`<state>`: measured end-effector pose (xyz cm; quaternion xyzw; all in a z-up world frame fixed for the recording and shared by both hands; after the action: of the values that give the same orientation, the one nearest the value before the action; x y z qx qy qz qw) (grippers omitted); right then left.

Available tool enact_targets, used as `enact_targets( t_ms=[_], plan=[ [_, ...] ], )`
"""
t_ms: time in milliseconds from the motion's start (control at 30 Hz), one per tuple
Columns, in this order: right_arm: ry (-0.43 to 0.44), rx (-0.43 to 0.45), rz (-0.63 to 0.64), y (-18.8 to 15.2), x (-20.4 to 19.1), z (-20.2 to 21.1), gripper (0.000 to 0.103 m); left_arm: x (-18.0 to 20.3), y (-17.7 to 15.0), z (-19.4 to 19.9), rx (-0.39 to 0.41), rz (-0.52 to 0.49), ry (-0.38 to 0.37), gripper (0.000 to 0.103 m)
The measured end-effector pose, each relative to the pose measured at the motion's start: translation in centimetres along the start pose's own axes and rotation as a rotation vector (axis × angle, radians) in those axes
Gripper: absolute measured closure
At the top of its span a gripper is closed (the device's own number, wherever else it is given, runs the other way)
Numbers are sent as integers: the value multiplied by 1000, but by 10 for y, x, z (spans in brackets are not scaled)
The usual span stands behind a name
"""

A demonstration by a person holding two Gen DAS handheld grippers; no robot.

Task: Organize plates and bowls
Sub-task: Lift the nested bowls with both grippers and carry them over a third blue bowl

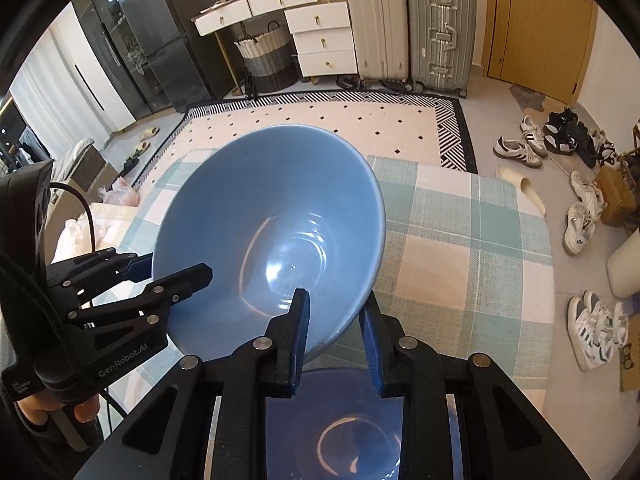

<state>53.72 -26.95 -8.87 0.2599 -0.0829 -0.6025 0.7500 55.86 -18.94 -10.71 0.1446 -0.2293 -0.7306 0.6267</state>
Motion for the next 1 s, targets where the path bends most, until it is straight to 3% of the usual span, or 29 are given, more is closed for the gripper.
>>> enact_targets(
  t_ms=[467, 1000],
  plan=[
    [-11, 60, -11, -14, -12, 55, 77, 27, -11, 60, 48, -30, -8, 76],
    [-43, 93, -33, -47, -9, 116, 77, 86, -36, 115, 59, -94, -30, 76]
  ],
)
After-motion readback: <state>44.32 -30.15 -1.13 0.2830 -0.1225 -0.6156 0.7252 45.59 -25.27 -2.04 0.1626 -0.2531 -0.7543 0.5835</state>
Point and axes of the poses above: each gripper's, at about its wrist camera, not at the fingertips, and z roughly against the way its jaws point, x to its right, y to its top, the point moved 8 cm from there along -z, roughly the way its jaws point
